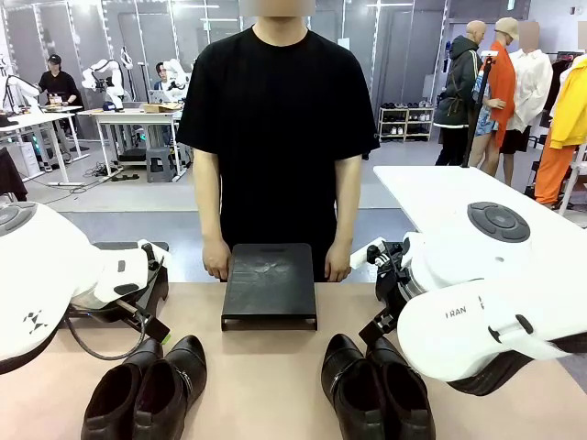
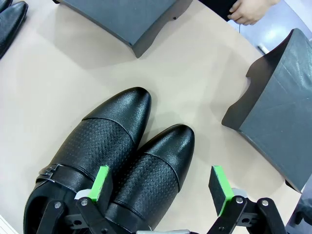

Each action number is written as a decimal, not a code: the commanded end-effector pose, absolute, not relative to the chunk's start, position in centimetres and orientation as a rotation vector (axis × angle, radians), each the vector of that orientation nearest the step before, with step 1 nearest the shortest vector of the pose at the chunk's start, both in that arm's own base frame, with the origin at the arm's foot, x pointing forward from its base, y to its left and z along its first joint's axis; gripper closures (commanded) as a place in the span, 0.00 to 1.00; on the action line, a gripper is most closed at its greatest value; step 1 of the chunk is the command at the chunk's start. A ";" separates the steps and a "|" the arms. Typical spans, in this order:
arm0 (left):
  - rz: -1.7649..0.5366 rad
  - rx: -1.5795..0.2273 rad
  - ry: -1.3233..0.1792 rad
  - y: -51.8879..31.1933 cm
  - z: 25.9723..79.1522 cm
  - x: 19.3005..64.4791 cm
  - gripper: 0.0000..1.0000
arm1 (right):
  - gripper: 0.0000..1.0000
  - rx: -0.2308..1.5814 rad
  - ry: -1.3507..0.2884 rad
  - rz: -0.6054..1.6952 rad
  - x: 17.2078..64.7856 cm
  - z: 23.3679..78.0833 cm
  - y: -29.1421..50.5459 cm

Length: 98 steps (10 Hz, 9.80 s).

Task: Place the shoes on the stand as instructed by the person.
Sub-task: Pick up one pair of Shoes and place it on the Shoes Stand indicated by the person.

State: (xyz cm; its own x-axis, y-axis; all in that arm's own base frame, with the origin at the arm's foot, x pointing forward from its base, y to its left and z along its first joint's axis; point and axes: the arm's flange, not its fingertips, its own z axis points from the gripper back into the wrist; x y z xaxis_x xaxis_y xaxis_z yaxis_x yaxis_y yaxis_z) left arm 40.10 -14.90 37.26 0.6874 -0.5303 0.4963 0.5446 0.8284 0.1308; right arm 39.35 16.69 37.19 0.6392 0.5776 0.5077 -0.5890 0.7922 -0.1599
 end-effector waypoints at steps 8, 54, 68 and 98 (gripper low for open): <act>-0.604 -0.268 -0.358 -13.3 44.9 40.0 0.00 | 0.00 0.306 -0.455 0.611 40.9 45.4 14.2; -0.141 -1.197 -0.822 27.5 47.4 20.0 0.00 | 0.00 1.127 -0.761 -0.015 16.2 49.1 -23.0; -0.141 -1.197 -0.822 27.5 47.4 20.0 0.00 | 0.00 0.628 -0.139 0.051 29.1 53.8 1.1; -0.141 -1.197 -0.822 27.5 47.4 20.0 0.00 | 1.00 0.033 -0.023 0.026 35.4 32.4 22.2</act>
State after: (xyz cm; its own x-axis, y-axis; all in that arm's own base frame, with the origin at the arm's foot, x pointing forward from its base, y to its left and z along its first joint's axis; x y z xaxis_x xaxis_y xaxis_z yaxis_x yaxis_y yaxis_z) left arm 20.19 27.24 47.30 0.7177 0.3199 0.6186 0.4888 0.4013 -0.7746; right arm 35.21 21.09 32.70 0.9979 0.0642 -0.0043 -0.0639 0.9965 0.0539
